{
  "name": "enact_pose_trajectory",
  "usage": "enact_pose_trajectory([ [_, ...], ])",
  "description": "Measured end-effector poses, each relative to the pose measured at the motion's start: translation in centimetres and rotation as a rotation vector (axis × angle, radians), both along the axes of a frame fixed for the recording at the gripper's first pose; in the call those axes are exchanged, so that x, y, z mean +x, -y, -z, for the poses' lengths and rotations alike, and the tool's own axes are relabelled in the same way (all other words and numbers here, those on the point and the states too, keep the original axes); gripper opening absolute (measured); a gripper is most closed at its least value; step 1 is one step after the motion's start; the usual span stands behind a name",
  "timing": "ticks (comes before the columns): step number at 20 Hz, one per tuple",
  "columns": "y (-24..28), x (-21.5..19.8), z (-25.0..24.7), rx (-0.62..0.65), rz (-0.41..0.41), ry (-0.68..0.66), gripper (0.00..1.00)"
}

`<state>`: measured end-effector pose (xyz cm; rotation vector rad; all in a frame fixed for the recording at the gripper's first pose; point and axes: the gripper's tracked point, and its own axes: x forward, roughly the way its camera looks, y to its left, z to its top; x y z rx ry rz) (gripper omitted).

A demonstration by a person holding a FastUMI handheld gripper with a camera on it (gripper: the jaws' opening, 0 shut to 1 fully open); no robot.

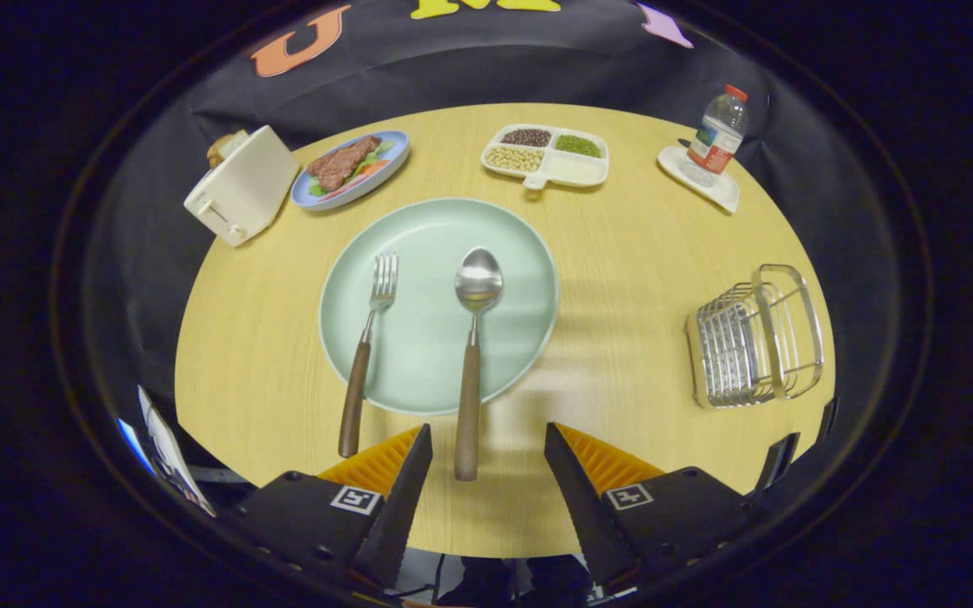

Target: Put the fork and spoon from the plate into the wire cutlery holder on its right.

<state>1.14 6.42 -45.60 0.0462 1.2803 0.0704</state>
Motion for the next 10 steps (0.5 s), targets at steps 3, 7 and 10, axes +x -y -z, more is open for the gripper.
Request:
enact_pose_trajectory([
  [3,-0.1,0.3,1.3,-0.029,0.016,-0.024,0.80],
  [7,-0.1,0.5,2.2,-0.060,0.058,-0.060,0.64],
  [10,-0.4,0.5,2.5,-0.059,0.084,-0.082,0.38],
])
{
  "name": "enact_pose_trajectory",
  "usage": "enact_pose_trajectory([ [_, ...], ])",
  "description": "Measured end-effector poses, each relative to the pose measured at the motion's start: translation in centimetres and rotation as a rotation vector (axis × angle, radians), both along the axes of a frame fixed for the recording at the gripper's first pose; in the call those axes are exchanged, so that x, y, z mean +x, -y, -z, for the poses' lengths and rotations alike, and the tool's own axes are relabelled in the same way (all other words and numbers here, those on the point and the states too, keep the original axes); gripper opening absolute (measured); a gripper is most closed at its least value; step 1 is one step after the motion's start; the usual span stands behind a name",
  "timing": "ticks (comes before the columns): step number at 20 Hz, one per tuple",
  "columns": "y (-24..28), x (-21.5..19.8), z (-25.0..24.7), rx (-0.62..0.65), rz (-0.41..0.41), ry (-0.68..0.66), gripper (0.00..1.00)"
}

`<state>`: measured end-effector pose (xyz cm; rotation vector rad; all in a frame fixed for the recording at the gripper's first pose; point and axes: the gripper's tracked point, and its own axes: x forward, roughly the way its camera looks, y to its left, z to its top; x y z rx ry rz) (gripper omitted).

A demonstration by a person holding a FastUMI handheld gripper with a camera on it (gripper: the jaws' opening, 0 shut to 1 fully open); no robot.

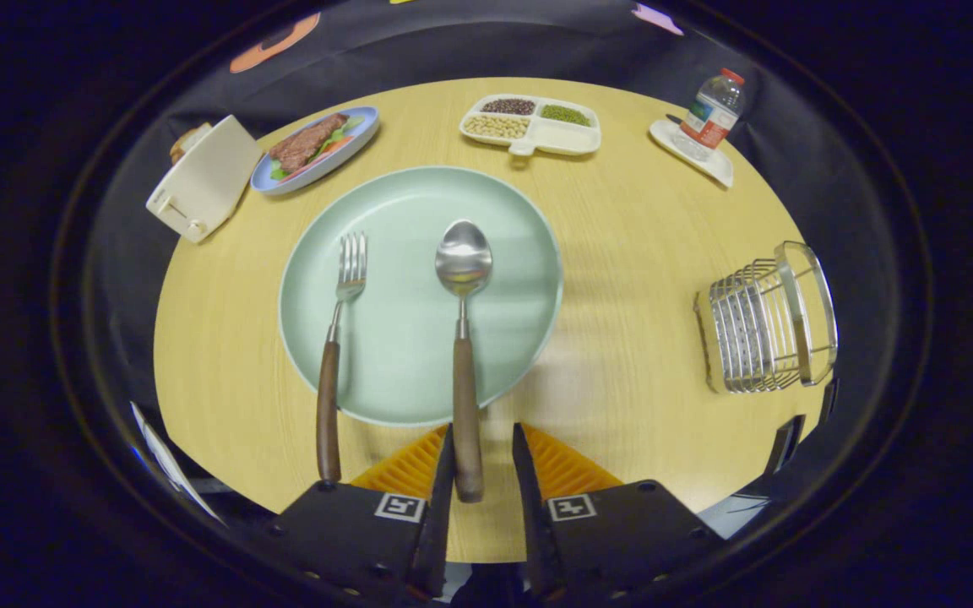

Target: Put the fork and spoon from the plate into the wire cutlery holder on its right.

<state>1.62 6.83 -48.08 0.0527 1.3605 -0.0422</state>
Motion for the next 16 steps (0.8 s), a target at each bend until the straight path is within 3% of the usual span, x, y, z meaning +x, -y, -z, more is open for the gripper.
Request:
enact_pose_trajectory([
  [1,0.2,-0.1,0.0,-0.010,-0.002,-0.003,0.24],
  [2,0.2,0.0,-0.1,-0.013,-0.003,-0.001,0.18],
  [5,-0.3,-0.1,-0.1,0.011,0.020,0.019,0.15],
  [8,0.1,-0.6,-0.3,-0.041,-0.019,0.032,0.02],
  [16,0.4,-0.4,-3.2,-0.026,-0.028,0.104,0.01],
])
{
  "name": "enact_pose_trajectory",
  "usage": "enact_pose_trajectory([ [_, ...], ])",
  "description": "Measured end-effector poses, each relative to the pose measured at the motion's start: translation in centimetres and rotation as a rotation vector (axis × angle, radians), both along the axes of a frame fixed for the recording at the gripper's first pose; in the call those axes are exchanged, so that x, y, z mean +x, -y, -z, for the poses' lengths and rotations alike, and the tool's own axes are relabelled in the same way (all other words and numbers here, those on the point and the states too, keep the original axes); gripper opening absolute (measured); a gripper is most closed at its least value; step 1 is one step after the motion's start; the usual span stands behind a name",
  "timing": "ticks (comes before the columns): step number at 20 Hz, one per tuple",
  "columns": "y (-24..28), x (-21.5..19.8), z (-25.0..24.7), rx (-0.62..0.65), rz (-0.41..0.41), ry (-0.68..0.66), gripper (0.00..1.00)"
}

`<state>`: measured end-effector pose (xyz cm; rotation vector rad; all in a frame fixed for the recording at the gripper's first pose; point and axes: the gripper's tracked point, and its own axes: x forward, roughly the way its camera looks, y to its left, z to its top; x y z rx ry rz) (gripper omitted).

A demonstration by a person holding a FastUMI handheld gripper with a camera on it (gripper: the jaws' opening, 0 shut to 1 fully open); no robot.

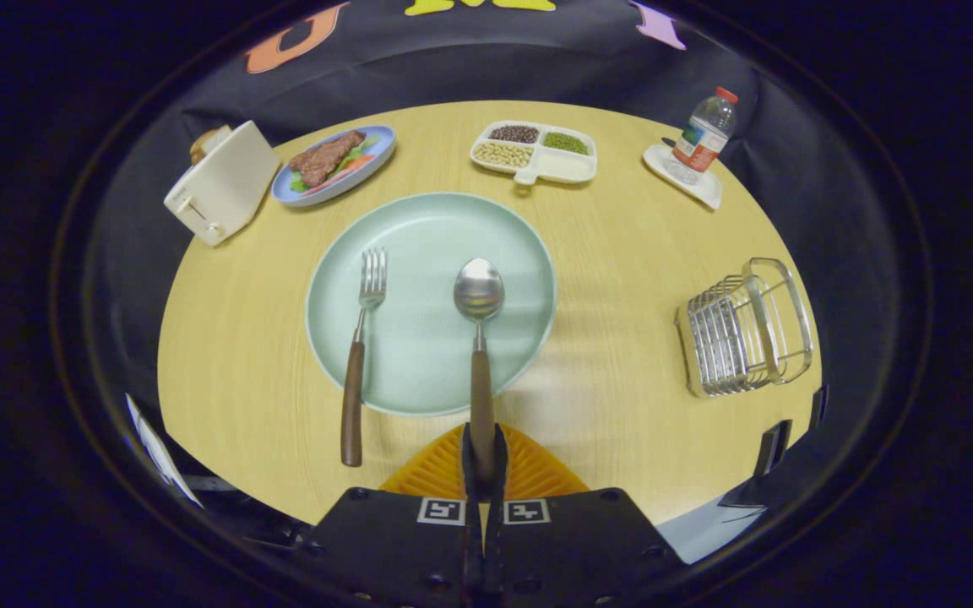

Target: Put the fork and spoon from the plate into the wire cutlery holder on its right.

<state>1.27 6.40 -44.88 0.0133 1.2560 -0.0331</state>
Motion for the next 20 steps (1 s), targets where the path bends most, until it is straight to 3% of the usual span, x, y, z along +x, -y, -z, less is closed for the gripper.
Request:
enact_pose_trajectory([
  [11,4.5,0.8,-6.9,0.047,0.005,0.107,0.02],
  [20,12.6,0.7,-13.9,0.062,0.037,0.220,0.02],
])
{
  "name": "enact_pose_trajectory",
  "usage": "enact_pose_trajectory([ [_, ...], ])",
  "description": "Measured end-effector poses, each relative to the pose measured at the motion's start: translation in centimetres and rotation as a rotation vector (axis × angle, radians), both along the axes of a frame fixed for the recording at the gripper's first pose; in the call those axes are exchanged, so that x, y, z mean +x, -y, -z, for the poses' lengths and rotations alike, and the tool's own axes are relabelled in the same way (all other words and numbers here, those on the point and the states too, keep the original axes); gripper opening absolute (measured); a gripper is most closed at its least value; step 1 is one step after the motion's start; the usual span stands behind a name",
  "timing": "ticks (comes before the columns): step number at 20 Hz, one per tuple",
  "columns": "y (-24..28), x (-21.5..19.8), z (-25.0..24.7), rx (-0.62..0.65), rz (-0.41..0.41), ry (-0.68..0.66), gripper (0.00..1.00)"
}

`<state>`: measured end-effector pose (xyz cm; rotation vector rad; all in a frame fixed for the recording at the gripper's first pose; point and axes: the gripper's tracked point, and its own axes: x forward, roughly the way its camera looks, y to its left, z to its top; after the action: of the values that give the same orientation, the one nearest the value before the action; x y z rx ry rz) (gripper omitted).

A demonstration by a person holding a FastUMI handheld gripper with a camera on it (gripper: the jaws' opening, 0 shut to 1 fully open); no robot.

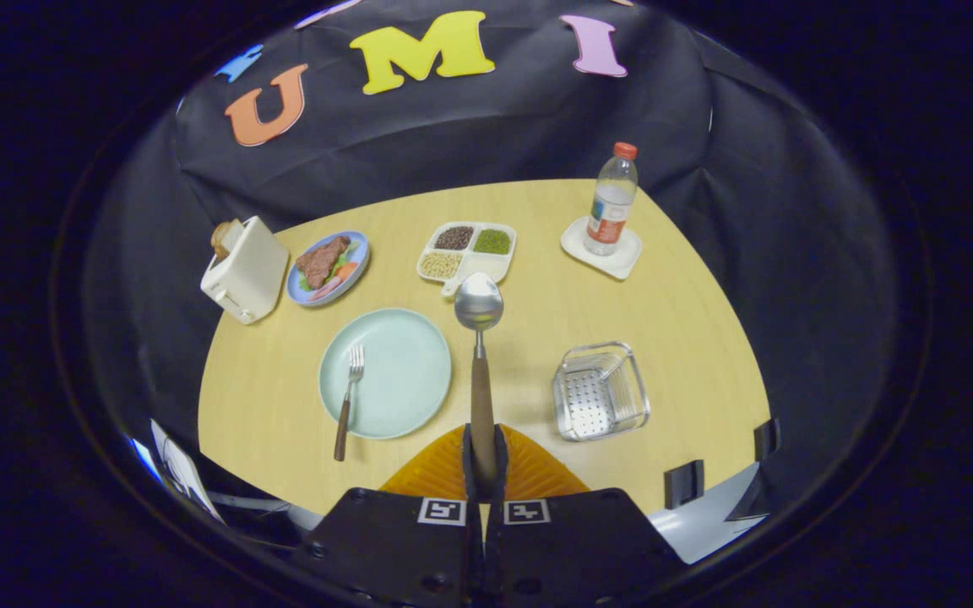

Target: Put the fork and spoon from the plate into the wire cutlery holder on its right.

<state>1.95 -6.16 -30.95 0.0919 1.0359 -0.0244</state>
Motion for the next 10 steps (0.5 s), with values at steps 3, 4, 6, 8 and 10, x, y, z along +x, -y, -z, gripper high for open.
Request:
enact_pose_trajectory([
  [3,3.2,-1.0,-1.6,-0.005,0.017,0.020,0.02],
  [4,4.3,-1.6,-1.8,-0.009,0.020,0.021,0.02],
  [6,5.9,-2.7,-1.5,-0.009,0.028,0.017,0.01],
  [8,7.3,-4.0,-0.7,-0.011,0.039,0.001,0.01],
  [10,8.2,-5.4,0.1,-0.010,0.048,-0.023,0.02],
])
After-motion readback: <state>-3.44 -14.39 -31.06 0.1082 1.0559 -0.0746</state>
